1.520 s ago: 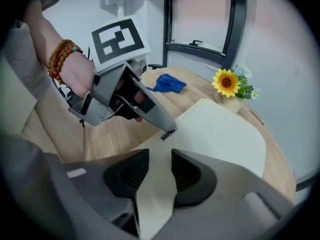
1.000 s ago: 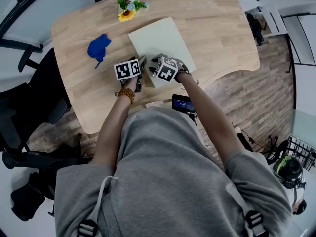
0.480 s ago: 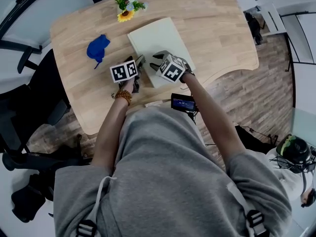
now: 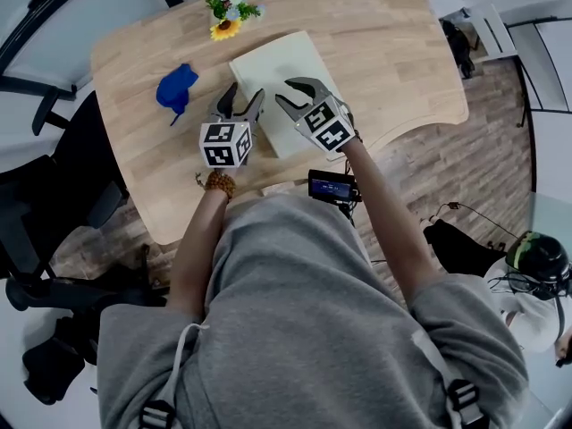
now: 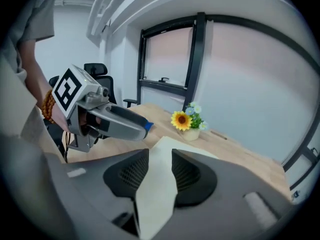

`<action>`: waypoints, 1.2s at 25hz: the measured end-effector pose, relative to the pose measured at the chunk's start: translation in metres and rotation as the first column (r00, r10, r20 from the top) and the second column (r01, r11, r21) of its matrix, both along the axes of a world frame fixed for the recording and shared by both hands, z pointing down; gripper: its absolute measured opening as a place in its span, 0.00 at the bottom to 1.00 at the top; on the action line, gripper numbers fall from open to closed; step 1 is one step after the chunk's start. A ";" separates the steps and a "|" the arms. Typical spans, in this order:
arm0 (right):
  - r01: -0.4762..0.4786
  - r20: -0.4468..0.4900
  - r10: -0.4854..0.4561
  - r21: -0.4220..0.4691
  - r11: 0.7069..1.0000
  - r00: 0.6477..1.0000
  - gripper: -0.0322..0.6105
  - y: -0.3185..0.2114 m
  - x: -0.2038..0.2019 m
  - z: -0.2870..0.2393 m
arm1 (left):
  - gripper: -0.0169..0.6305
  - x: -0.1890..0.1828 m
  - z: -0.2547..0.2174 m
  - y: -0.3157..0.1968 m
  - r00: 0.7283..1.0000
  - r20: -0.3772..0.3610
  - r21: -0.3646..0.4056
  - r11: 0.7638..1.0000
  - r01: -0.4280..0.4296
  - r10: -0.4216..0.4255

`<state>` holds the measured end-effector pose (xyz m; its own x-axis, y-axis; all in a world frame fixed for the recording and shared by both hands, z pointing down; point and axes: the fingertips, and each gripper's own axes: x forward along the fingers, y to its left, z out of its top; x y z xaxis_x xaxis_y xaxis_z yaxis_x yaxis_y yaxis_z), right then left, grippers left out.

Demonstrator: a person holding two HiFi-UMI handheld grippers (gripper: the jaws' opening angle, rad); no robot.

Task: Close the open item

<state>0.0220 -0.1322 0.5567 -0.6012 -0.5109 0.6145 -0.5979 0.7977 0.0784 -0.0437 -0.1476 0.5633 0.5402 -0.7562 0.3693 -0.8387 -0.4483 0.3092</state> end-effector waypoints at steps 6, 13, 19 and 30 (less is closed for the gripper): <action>-0.104 0.096 0.092 0.135 0.985 0.991 0.29 -0.013 0.010 -0.053 | 0.44 0.021 -0.074 -0.007 0.998 0.050 0.205 0.978 -0.050 0.041; -0.199 0.200 0.146 0.280 0.939 0.969 0.27 -0.018 0.018 -0.119 | 0.41 0.018 -0.159 -0.011 0.999 0.030 0.379 0.925 -0.021 0.010; -0.262 0.279 0.156 0.400 0.878 0.948 0.25 -0.016 0.018 -0.180 | 0.39 0.014 -0.227 -0.006 0.999 0.034 0.505 0.863 -0.012 -0.006; -0.406 0.441 0.174 0.512 0.757 0.880 0.22 -0.002 0.026 -0.272 | 0.26 0.017 -0.305 0.008 0.998 0.046 0.635 0.772 -0.002 -0.035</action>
